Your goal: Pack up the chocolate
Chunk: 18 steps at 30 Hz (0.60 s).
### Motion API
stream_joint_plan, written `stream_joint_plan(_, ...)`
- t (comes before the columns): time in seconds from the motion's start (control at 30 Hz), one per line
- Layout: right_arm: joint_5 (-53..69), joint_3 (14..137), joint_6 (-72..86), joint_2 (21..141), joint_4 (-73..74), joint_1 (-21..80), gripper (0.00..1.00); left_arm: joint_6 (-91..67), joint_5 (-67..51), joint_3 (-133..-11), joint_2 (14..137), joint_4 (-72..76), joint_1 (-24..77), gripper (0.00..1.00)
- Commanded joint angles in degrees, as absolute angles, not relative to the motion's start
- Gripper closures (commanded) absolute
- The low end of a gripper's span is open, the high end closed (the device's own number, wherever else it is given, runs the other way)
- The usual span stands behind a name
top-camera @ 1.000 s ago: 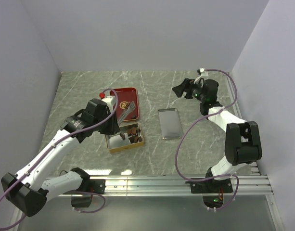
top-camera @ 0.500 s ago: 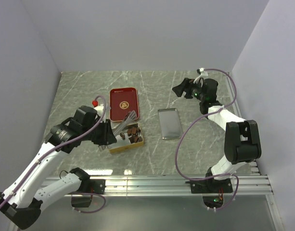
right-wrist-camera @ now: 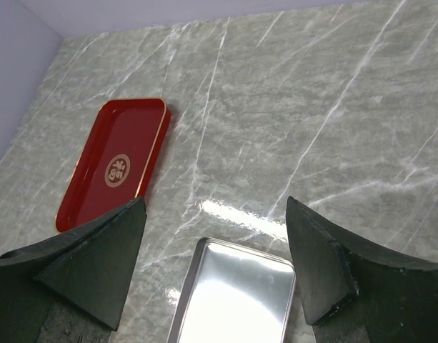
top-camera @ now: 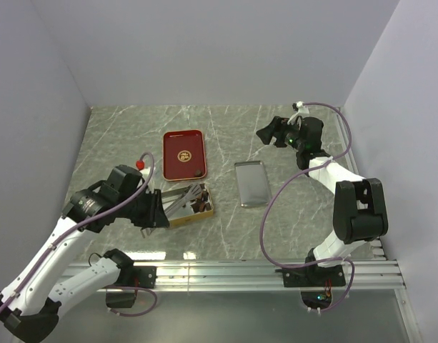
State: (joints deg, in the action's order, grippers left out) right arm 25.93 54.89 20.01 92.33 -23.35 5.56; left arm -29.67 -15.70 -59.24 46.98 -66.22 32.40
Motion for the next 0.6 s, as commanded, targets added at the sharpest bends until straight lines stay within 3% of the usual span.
stream_joint_plan(0.0,25.5,57.2,19.2,90.1,-23.8,5.0,0.14,-30.9,-16.7,-58.0,45.1,-67.8,32.6,0.69)
stream_joint_plan(0.37,25.9,57.0,19.3,90.1,-23.8,5.1,0.15,-32.0,-15.6,-57.7,43.4,-67.2,32.6,0.59)
stream_joint_plan(0.57,25.7,56.8,19.2,89.9,-23.8,5.0,0.15,-32.0,-14.6,-56.7,43.3,-67.3,32.5,0.59)
